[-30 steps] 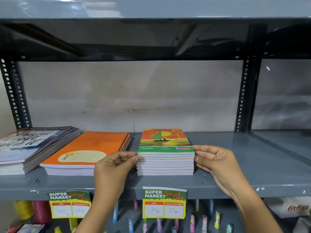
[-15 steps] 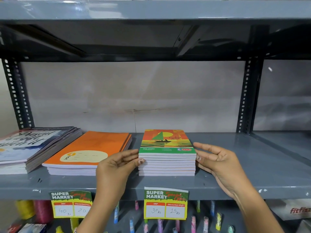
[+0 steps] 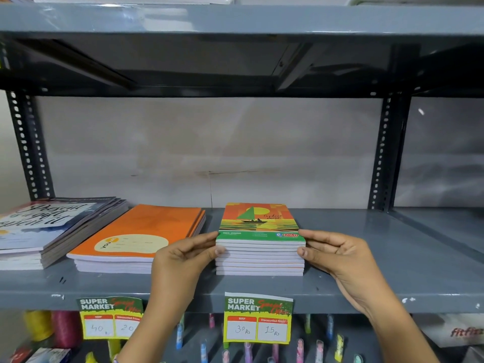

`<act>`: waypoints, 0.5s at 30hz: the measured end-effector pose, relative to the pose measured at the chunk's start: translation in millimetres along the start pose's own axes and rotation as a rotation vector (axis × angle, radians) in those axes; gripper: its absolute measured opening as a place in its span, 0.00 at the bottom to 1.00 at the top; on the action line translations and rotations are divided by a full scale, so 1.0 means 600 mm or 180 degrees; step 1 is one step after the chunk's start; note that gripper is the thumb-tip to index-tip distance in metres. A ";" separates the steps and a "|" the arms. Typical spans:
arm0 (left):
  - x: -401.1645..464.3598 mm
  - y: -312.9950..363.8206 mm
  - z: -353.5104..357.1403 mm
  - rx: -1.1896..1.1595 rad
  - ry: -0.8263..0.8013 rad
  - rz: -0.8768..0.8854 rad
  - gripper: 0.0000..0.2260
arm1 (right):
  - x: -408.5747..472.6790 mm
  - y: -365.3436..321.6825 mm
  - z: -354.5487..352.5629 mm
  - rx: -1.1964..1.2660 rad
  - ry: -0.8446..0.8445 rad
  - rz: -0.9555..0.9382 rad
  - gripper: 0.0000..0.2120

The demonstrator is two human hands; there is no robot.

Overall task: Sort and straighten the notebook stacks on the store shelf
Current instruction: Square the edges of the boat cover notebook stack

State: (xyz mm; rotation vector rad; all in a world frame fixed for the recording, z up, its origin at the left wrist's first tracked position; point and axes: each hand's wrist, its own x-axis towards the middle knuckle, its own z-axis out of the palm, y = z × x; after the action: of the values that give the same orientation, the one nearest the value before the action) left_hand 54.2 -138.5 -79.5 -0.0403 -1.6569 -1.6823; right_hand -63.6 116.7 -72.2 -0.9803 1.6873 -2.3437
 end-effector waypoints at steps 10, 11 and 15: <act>-0.002 0.002 0.005 0.0088 0.0080 0.0093 0.12 | 0.001 0.002 0.004 -0.0065 0.0001 -0.0054 0.25; -0.003 0.003 0.005 0.0090 0.0098 0.0124 0.12 | 0.000 0.001 0.004 -0.0064 -0.0002 -0.0064 0.25; -0.007 0.008 0.008 0.0203 0.0119 0.0154 0.14 | -0.002 0.000 0.009 -0.0185 0.0059 -0.0097 0.22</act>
State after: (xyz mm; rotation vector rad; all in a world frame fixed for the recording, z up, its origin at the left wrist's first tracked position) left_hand 57.4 -131.7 -76.9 -0.0176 -1.6678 -1.5842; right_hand -59.6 113.1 -71.7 -1.0036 1.7693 -2.3421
